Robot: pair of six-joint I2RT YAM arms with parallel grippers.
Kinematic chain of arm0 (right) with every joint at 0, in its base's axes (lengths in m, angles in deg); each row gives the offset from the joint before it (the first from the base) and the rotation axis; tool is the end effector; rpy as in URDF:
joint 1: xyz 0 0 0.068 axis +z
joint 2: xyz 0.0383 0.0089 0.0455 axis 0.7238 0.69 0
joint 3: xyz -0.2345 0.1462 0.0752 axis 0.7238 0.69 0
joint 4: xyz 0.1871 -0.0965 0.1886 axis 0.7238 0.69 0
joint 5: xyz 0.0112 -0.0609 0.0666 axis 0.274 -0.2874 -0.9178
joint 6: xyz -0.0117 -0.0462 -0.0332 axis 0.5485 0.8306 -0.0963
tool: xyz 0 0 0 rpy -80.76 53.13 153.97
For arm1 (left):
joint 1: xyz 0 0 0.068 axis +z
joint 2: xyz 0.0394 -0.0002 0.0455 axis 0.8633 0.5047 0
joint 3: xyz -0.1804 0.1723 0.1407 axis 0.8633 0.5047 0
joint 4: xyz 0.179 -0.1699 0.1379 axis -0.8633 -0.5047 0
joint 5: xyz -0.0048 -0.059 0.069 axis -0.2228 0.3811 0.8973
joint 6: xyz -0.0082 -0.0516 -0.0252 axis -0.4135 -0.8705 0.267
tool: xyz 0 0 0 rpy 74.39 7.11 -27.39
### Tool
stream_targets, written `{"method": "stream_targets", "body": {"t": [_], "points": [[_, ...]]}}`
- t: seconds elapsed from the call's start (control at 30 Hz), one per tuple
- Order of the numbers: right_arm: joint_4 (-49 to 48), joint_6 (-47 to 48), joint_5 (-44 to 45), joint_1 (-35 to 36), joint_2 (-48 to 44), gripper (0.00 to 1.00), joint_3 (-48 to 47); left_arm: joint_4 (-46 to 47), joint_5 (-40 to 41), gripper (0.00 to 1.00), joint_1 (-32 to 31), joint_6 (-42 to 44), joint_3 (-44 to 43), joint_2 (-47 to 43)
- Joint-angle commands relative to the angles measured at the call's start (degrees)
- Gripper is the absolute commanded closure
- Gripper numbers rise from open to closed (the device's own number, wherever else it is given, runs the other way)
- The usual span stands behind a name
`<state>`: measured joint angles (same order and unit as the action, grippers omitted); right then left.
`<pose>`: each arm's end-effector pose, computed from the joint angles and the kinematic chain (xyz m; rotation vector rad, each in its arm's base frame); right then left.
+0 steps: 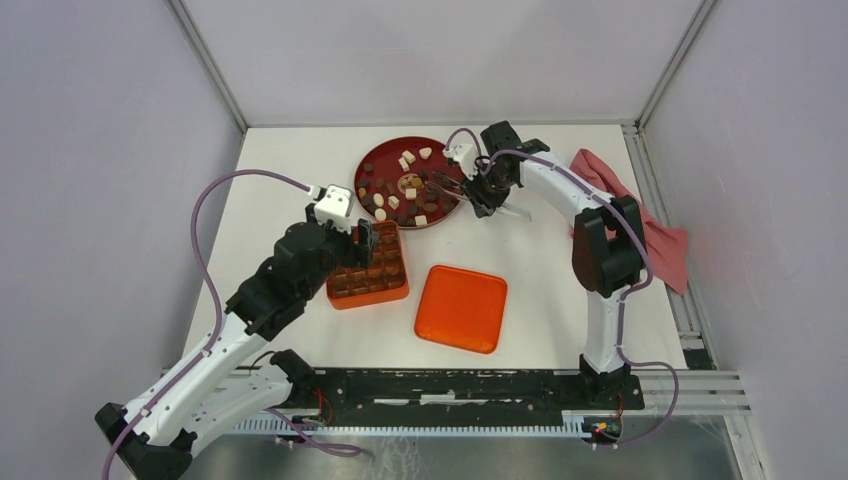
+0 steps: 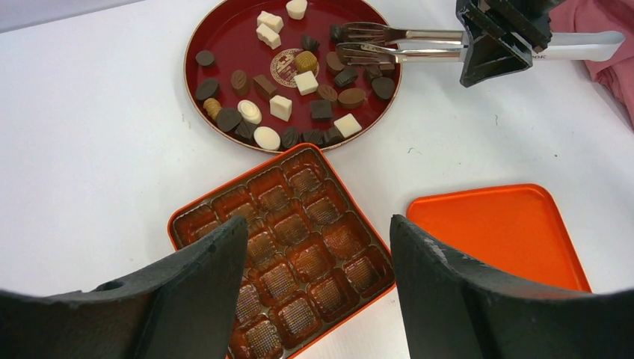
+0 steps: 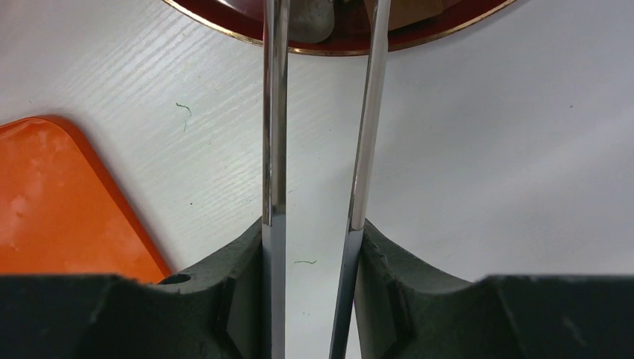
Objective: Pack the chocolate
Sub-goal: Pick up the fake chocolate from the plate.
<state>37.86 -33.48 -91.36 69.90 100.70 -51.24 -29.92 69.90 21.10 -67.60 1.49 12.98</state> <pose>0.4232 0.1963 0.2314 -1.1864 2.3840 0.3475 0.1561 -0.1090 0.3433 0.3232 1.8539 -0.2576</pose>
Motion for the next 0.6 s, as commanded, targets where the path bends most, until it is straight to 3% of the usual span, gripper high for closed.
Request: {"method": "stream_targets", "body": {"t": [0.0,0.57], "points": [[0.6,0.9,0.7,0.2,0.6,0.57,-1.6,0.0,0.1,0.25,0.5,2.9,0.2,-0.2],[3.4,2.3,-2.3,0.1,3.6,0.57,-3.4,-0.1,-2.9,0.25,1.5,2.9,0.0,1.3]]}}
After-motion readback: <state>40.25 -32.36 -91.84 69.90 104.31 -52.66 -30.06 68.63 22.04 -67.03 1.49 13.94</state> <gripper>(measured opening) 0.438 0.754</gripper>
